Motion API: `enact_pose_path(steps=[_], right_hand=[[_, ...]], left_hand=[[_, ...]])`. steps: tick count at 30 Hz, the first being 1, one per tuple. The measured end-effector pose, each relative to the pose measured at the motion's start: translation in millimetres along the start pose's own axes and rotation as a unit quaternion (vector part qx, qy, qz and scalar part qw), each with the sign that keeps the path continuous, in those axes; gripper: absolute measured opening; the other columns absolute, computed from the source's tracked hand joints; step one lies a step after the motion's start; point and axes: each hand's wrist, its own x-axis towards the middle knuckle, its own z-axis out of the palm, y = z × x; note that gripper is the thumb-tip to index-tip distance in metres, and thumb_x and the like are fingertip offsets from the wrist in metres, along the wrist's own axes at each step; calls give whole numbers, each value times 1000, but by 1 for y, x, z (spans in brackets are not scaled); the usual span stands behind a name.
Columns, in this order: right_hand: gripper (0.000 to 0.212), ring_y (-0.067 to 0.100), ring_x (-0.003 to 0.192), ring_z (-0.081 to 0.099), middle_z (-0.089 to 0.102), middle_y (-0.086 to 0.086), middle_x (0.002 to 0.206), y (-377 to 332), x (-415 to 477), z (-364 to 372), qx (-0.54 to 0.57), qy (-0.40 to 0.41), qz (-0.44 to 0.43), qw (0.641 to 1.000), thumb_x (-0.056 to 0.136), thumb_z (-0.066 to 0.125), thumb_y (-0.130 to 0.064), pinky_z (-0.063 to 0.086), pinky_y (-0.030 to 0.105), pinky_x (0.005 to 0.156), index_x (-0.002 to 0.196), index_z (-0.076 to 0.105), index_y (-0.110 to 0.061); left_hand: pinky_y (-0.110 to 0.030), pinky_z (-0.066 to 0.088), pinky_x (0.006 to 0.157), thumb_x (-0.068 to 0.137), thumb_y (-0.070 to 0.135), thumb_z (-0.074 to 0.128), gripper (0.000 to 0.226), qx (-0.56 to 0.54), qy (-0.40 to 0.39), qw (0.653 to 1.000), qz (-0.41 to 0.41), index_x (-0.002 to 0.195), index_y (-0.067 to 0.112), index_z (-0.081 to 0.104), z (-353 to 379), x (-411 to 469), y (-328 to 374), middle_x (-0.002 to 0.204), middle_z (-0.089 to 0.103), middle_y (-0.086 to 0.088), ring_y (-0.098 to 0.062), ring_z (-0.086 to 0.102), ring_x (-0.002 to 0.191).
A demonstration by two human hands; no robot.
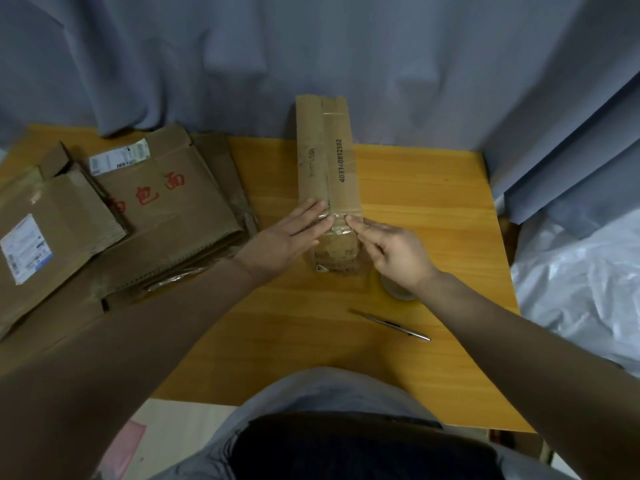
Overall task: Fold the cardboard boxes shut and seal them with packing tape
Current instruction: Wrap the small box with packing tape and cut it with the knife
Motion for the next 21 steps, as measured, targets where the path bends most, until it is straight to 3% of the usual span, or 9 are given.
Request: enact_pose_path(steps=[3,6,9,13,18,21], right_hand=[[50,29,102,67,61,2,127,3,5,-19,44,-64,29,997,83,54,-10,56,43,82,131,56,-25],[62,32,94,68,58,0,132,9,11,-27,17,-143,12,989,80,58,-1,55,44,80,135,49,-28],[52,30,99,68,64,7,123,10,16,-26,4,-102,-40,994,79,70,-7,57,45,81,129,58,-16],[44,27,96,69,70,11,107,9,17,-20,-12,-44,-93,995,72,74,-15,57,39,80,115,68,-6],[40,25,95,70,71,10,105,14,16,-12,12,-13,-65,998,76,72,-15,57,39,82,114,68,-6],[33,21,84,72,74,7,98,6,13,-8,19,39,-44,998,81,67,-25,58,32,71,109,71,-7]], left_hand=[[-32,16,118,94,27,32,55,-76,-60,995,-28,146,7,32,-16,-1,-2,155,23,-8,-20,15,145],[-29,13,119,82,26,30,67,-121,-90,988,-24,146,6,30,-25,-4,-6,155,20,-5,-18,11,146],[-34,19,116,90,36,35,63,-55,-101,993,13,145,5,33,-26,2,-11,155,23,-9,-21,14,145],[-32,27,113,98,48,31,62,-33,-37,998,24,136,3,48,-17,4,-13,147,40,-13,-23,31,139],[-39,49,98,97,41,39,53,-9,50,999,1,119,0,63,-5,8,-7,128,59,-17,-31,55,121],[-35,47,96,95,34,42,49,13,101,995,13,108,-5,69,2,14,0,116,65,-23,-38,62,107]])
